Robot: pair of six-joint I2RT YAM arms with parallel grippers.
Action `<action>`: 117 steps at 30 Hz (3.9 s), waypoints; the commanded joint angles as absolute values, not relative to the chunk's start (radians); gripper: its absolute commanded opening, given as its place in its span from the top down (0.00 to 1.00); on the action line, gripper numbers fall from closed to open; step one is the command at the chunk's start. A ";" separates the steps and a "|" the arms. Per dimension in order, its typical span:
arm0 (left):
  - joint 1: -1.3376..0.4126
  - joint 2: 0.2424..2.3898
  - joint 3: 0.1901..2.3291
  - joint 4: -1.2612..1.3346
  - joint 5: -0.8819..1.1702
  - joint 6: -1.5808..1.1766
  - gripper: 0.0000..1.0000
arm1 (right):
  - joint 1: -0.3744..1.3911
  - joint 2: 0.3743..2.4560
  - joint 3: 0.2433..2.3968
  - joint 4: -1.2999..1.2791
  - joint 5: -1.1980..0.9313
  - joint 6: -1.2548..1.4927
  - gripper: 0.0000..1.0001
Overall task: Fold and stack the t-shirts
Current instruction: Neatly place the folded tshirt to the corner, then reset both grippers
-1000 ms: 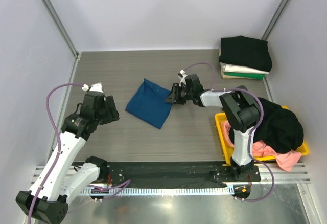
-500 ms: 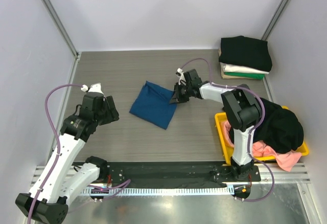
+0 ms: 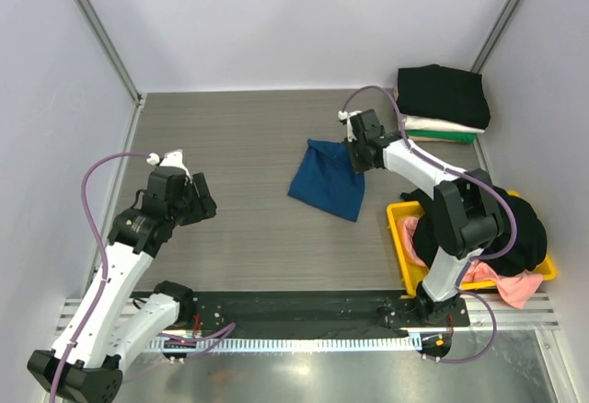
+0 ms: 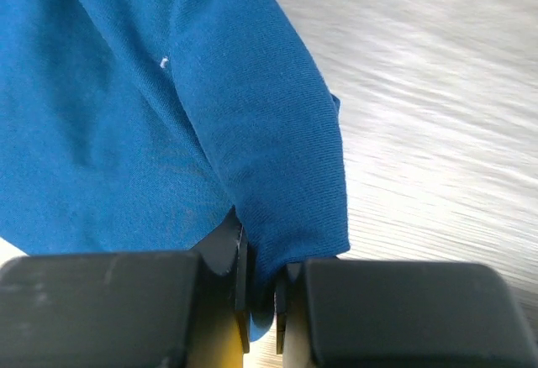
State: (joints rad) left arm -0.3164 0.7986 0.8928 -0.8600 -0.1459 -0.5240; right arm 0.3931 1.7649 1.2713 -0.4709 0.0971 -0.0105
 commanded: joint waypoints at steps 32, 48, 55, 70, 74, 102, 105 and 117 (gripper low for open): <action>-0.314 0.890 0.881 -0.799 -0.072 -0.517 0.37 | 0.055 1.658 1.701 -0.295 0.089 -0.506 0.99; -0.314 0.923 0.877 -0.798 -0.069 -0.518 0.38 | -0.115 1.655 1.822 -0.311 -0.123 -0.437 0.99; -0.314 0.937 0.881 -0.801 -0.074 -0.520 0.38 | -0.158 1.687 1.871 -0.313 -0.164 -0.425 0.99; -0.316 0.950 0.879 -0.804 -0.081 -0.525 0.37 | -0.221 1.799 1.923 -0.324 -0.209 -0.422 0.99; -0.316 0.956 0.874 -0.801 -0.077 -0.526 0.37 | -0.245 1.885 2.006 -0.327 -0.213 -0.417 0.99; -0.316 0.965 0.882 -0.805 -0.066 -0.525 0.38 | -0.261 2.133 2.163 0.087 0.308 -0.221 0.00; -0.314 0.940 0.881 -0.804 -0.066 -0.523 0.38 | -0.256 2.031 2.050 0.061 0.273 -0.152 0.00; -0.316 0.884 0.881 -0.796 -0.064 -0.519 0.37 | -0.045 1.429 1.446 -0.083 0.133 0.245 0.00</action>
State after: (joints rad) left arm -0.3164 0.9035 0.8795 -0.8261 -0.0776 -0.5209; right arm -0.1741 1.5482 1.5623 -0.0193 0.1204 0.2146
